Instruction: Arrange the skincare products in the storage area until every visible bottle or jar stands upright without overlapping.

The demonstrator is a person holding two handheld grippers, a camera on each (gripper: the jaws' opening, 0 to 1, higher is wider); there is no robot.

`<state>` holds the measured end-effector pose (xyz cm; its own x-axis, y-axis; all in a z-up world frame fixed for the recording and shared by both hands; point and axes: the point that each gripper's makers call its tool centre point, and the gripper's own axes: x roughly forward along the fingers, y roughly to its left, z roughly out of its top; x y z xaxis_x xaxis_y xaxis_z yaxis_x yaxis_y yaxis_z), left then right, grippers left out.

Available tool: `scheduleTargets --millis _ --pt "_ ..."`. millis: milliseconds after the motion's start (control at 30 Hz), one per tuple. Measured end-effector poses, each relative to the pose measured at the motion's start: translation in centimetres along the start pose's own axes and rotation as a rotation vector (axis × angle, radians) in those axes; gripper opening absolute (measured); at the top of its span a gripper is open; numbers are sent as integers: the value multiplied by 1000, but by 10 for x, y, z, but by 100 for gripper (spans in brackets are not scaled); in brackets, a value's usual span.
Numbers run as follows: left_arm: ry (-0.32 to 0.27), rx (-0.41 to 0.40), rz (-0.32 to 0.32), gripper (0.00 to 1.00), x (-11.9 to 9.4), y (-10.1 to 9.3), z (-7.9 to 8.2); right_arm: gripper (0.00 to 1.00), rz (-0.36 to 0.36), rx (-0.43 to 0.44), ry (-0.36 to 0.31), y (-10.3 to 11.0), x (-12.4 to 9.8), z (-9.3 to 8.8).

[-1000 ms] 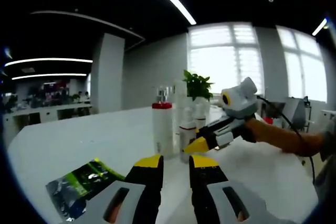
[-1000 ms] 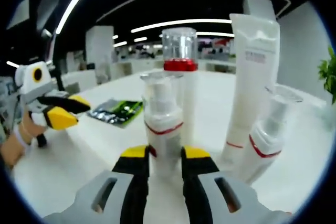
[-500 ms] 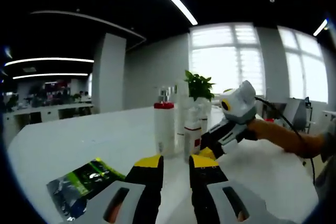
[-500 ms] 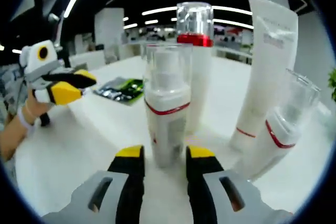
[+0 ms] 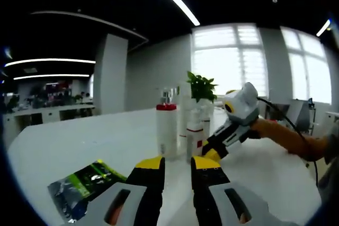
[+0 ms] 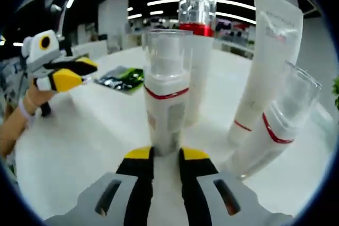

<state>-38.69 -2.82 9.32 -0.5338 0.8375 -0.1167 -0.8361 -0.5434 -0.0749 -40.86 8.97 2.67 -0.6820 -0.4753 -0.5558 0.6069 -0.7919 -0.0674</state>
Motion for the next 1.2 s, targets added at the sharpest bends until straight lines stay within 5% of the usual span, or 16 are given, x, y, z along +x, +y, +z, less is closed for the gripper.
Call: scheduleTargets --millis 433,767,1200 --pt "3 3 0 20 0 -1 -1 5 -6 23 24 -9 -5 -10" --pt "-1 2 -3 20 0 -2 0 23 41 88 -49 -4 5 2" --pt "-5 2 -5 20 0 -2 1 19 17 70 -66 1 14 5"
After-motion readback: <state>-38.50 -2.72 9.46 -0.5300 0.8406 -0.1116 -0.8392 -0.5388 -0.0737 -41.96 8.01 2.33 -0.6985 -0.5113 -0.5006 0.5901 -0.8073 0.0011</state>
